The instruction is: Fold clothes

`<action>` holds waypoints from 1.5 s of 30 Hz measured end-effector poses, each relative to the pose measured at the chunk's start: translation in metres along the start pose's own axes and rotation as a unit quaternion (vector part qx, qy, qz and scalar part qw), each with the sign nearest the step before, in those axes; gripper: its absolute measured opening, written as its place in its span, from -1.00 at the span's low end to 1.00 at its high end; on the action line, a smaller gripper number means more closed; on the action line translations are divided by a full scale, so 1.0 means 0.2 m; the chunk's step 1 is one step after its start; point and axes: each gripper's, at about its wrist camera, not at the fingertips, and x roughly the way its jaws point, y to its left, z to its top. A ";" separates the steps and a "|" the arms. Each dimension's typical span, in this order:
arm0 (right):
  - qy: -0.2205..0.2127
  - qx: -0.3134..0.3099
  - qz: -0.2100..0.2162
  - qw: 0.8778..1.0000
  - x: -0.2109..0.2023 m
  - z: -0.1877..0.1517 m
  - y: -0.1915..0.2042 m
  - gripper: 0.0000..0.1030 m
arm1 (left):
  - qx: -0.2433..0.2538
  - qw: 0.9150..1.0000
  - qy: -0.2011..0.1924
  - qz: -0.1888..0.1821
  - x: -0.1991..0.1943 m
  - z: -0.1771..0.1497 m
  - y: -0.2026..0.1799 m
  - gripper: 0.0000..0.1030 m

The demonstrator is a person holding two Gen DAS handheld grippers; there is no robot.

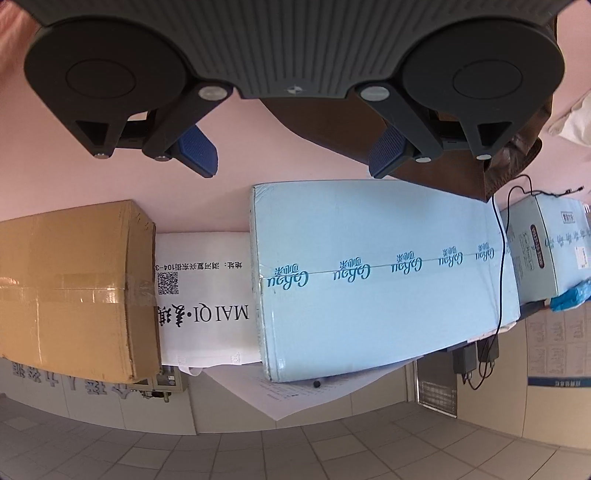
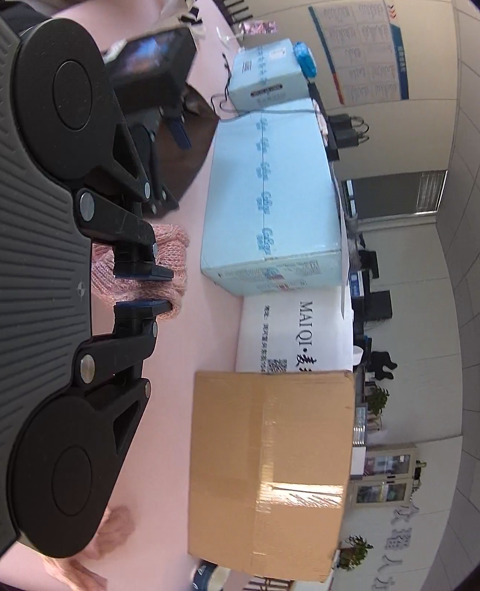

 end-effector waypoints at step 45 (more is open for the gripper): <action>0.093 0.121 -0.174 0.973 -0.22 -0.49 -1.32 0.27 | 0.095 0.978 0.109 -0.151 0.05 -0.20 -0.32 0.71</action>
